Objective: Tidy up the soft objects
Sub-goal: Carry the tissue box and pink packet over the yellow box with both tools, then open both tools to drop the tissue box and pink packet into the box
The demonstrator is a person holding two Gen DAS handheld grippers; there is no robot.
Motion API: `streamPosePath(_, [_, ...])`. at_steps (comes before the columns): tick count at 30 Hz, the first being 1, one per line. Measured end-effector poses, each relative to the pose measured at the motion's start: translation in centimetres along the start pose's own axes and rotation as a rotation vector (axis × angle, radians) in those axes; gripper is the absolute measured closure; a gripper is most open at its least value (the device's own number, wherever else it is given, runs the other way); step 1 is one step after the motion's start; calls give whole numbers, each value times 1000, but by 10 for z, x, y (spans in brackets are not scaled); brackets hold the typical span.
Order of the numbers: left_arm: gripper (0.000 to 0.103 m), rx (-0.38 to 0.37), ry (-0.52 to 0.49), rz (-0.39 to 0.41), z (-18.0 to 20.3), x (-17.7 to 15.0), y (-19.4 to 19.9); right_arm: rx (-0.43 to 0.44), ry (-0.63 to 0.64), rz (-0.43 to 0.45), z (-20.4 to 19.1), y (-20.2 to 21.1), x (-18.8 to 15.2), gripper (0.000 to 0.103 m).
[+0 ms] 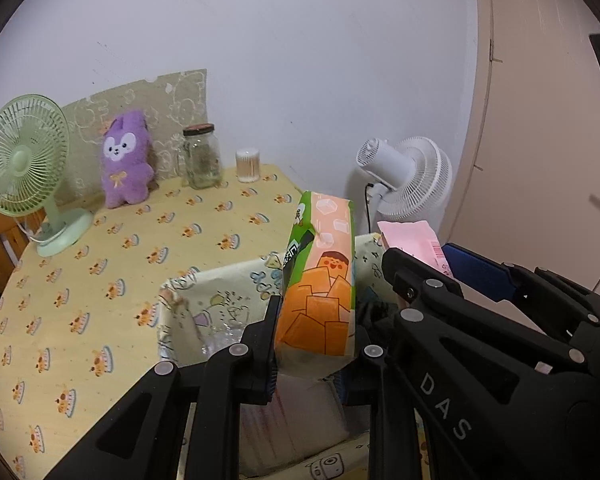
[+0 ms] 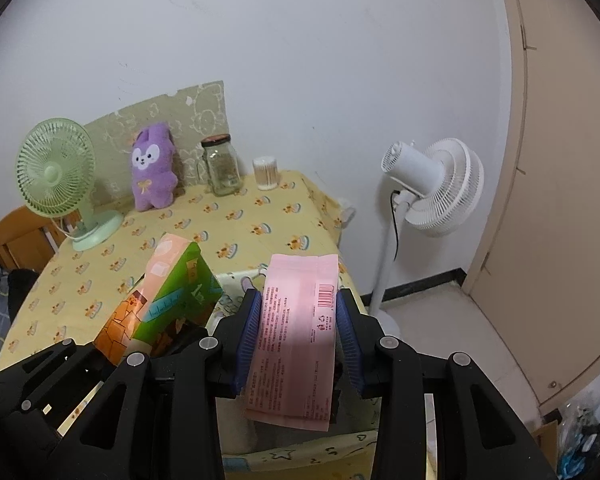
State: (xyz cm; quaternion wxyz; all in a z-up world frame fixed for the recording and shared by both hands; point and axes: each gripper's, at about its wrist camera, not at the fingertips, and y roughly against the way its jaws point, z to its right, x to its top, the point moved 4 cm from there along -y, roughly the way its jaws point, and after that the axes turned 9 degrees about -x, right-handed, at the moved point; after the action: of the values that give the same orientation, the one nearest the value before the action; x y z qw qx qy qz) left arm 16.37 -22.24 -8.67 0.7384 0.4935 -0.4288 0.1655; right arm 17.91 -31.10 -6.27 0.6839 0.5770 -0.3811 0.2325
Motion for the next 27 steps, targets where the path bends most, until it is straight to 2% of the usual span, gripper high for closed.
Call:
streamPosePath(1, [80,-4,-2,-5,1,0,-1,-2,1,-3,1,-1,-1,62])
streamPosePath(2, [71,-12,-6,-13,3,-1,-3,-4,3,-8,2,-3,-2,62])
streamPosePath(3, [67,-14,-11,-19,3,-2,-5,-4,2,-12,3,-4,-3,62])
streamPosePath(6, [61,-13,-14,-27,5,-5,-8,-5,-9,-32,6,-8,-7,62])
streamPosePath(8, [48,-25,-16,-44,6,-7,-11,-10,-10,-38,7,-10,-10,62])
streamPosePath(10, [40,-25,-19,-58,6,-9,-12,-7,-12,-48,7,-12,-12,62])
streamPosePath(12, [37,-17,-26,-57,5,-8,-12,3,-12,-52,6,-14,-13,62])
streamPosePath(14, [30,-1,-34,-51,4,-8,-10,11,-12,-49,4,-14,-13,62])
streamPosePath(27, [23,67,-54,-82,-11,-10,-16,70,-19,-77,-12,-29,-15,61])
